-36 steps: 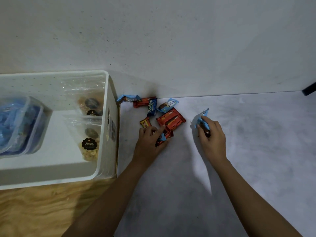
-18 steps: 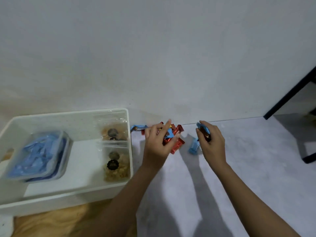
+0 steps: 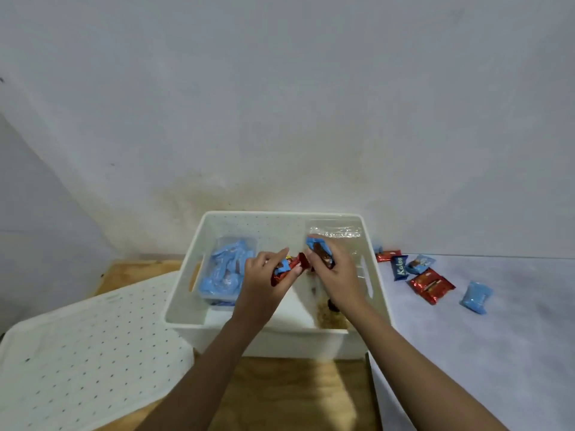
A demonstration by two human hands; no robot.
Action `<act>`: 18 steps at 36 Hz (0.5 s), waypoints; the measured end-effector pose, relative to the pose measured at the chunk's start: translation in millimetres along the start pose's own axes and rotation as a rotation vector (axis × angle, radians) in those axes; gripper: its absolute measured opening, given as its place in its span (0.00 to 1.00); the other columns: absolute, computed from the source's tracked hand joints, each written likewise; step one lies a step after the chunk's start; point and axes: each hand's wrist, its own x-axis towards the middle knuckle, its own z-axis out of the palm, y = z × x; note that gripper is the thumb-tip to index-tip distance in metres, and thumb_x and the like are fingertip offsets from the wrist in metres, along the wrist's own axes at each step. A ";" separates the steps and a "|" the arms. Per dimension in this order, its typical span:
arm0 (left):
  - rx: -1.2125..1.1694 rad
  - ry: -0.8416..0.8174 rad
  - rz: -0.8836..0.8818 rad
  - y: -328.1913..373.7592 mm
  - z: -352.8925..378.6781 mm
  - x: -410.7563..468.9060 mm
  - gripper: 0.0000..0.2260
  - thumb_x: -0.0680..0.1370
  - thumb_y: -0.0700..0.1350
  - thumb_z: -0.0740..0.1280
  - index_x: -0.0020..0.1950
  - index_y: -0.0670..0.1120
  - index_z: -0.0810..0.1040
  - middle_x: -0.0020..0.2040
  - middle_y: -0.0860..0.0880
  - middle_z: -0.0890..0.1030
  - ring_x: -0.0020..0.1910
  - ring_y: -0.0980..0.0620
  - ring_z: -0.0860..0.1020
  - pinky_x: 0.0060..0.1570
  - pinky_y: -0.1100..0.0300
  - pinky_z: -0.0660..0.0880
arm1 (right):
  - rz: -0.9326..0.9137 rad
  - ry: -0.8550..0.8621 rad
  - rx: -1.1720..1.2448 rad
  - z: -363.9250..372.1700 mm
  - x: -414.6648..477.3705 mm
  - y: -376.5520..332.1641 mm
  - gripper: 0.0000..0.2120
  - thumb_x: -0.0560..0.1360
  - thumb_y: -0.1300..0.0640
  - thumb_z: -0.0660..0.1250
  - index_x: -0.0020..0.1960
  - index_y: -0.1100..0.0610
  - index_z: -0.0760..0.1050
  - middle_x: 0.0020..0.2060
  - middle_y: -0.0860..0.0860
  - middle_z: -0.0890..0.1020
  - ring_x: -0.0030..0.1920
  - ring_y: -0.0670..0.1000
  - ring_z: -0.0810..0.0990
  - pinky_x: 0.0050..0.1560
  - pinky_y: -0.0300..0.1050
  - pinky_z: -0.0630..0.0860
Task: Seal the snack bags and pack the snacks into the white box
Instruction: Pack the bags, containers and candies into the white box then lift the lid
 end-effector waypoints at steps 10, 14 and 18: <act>-0.008 -0.199 -0.137 -30.9 -8.3 3.0 0.28 0.75 0.62 0.56 0.64 0.43 0.74 0.61 0.45 0.77 0.61 0.47 0.73 0.65 0.50 0.68 | 0.233 -0.316 -0.100 11.2 -6.3 14.0 0.25 0.76 0.56 0.64 0.69 0.41 0.63 0.69 0.48 0.67 0.67 0.50 0.68 0.66 0.54 0.71; -0.026 -0.146 -0.130 -26.0 4.0 15.2 0.26 0.78 0.59 0.56 0.61 0.39 0.76 0.60 0.40 0.77 0.62 0.41 0.73 0.64 0.45 0.69 | 0.214 -0.281 -0.187 -21.2 -3.8 3.7 0.25 0.76 0.61 0.64 0.70 0.47 0.64 0.68 0.50 0.67 0.67 0.49 0.67 0.68 0.47 0.66; -0.154 -0.141 -0.195 18.8 22.7 44.1 0.17 0.80 0.48 0.59 0.65 0.43 0.73 0.65 0.44 0.72 0.66 0.46 0.67 0.68 0.55 0.61 | 0.156 -0.170 -0.268 -74.2 -4.4 6.3 0.23 0.75 0.64 0.63 0.68 0.50 0.67 0.64 0.47 0.70 0.63 0.45 0.69 0.63 0.42 0.68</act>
